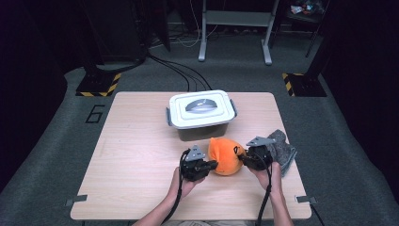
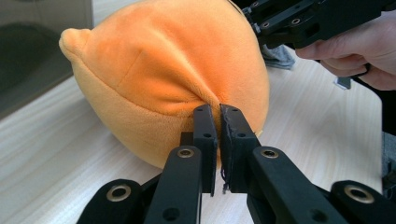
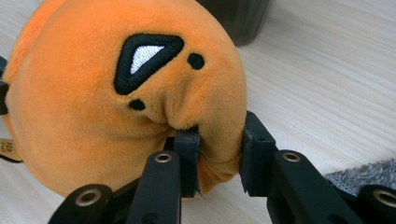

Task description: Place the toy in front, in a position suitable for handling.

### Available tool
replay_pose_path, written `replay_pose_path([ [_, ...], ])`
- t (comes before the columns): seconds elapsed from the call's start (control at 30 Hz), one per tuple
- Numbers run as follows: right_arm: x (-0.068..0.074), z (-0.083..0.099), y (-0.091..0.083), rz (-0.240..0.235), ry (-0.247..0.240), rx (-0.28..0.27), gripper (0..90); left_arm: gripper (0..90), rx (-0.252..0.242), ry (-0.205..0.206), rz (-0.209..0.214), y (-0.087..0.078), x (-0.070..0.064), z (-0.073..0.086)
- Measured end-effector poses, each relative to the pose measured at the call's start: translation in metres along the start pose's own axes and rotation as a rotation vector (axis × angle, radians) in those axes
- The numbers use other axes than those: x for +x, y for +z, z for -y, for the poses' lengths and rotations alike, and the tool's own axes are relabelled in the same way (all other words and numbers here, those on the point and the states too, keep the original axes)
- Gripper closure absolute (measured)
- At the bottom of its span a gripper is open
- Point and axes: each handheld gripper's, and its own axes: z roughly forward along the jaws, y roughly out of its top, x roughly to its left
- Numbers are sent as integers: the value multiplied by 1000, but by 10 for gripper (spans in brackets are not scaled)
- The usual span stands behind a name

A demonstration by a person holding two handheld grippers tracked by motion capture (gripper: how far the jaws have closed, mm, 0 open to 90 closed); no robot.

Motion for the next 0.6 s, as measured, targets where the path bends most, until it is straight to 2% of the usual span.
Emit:
replay_pose_path([
  [0.03, -2, 1, 2, 0, -19, 9, 711, 854, 2, -14, -5, 4, 2, 4],
  [0.13, -4, 4, 5, -14, 7, 6, 688, 853, -8, -31, -12, 4, 4, 6],
  [0.33, -8, 5, 5, -12, 16, -2, 584, 844, -11, -43, -39, 4, 6, 8],
  [0.37, -12, 6, 1, 43, 36, -7, 543, 844, -17, -51, -42, 3, 7, 9],
  [0.43, -17, 7, -3, 27, 67, -7, 468, 842, -21, -42, -50, 2, 7, 10],
  [0.6, -16, 11, -8, 25, 83, -27, 421, 827, -14, -37, -58, 2, 9, 9],
])
